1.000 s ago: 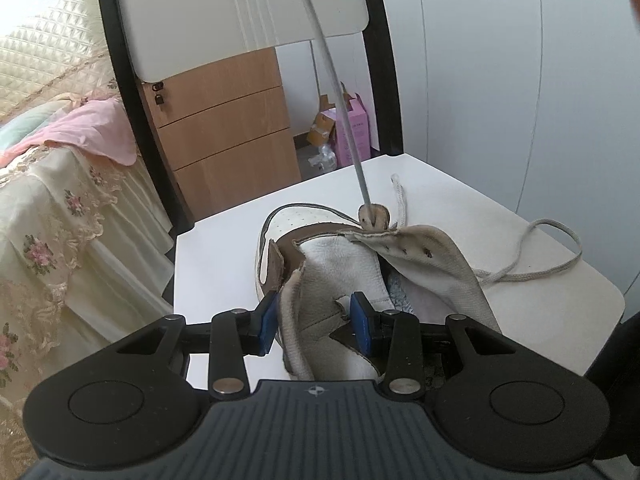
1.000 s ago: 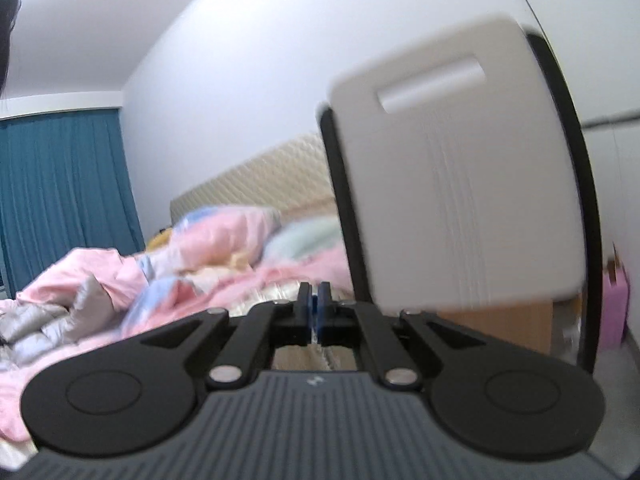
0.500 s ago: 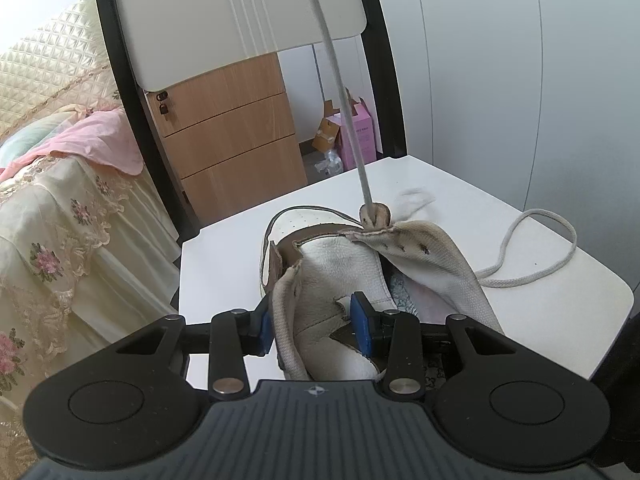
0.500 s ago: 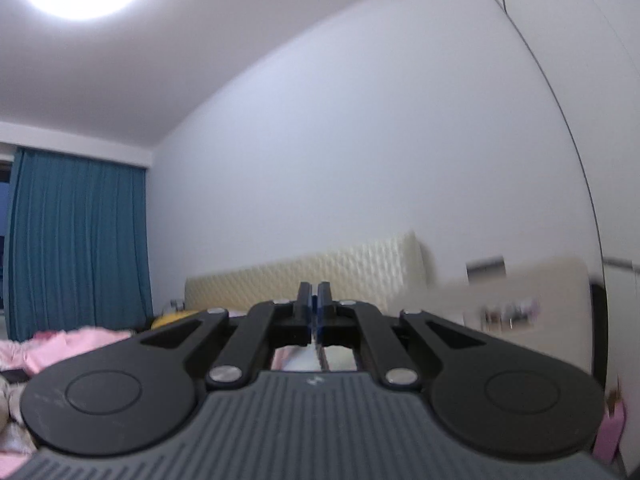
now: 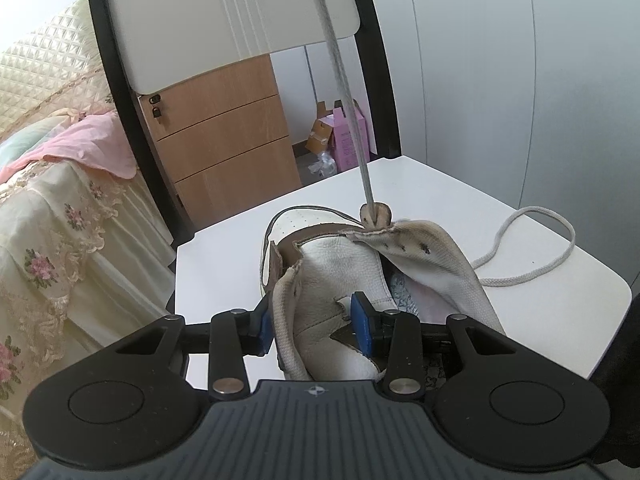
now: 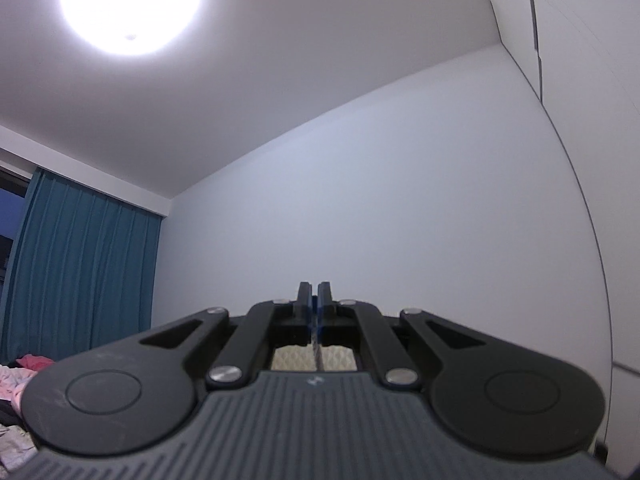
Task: Lace up shoes with both hands
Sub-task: 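Lift the right tool high, drawing the lace up out of the eyelet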
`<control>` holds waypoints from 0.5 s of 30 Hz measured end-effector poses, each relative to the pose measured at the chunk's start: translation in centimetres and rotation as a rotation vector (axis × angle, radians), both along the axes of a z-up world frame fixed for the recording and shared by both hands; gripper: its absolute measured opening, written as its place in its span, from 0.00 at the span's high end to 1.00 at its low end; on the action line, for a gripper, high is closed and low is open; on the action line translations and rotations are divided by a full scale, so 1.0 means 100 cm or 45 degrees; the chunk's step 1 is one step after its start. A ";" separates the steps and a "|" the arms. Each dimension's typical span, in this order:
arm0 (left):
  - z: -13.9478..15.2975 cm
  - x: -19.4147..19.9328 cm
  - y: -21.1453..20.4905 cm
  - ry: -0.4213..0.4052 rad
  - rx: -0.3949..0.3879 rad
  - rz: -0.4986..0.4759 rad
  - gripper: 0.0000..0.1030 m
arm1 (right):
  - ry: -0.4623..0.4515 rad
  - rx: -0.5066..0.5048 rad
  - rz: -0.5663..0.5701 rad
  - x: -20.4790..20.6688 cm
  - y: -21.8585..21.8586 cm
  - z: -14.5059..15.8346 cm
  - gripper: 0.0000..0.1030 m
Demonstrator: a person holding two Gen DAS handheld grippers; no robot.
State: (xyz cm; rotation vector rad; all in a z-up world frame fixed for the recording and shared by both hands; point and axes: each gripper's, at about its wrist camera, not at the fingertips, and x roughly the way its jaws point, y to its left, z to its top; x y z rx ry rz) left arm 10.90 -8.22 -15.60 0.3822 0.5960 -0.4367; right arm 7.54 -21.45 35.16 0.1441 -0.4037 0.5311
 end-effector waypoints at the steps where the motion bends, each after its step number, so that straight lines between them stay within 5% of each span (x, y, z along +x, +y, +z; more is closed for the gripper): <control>1: 0.000 0.000 0.000 0.001 0.000 -0.002 0.59 | -0.014 0.000 -0.003 -0.001 0.001 0.006 0.97; 8: 0.000 0.001 0.005 0.002 -0.037 -0.016 0.59 | -0.054 0.017 0.012 0.001 -0.001 0.038 0.97; 15: 0.015 -0.003 0.027 0.029 -0.142 0.030 0.50 | 0.237 0.020 -0.008 0.023 -0.009 -0.025 0.97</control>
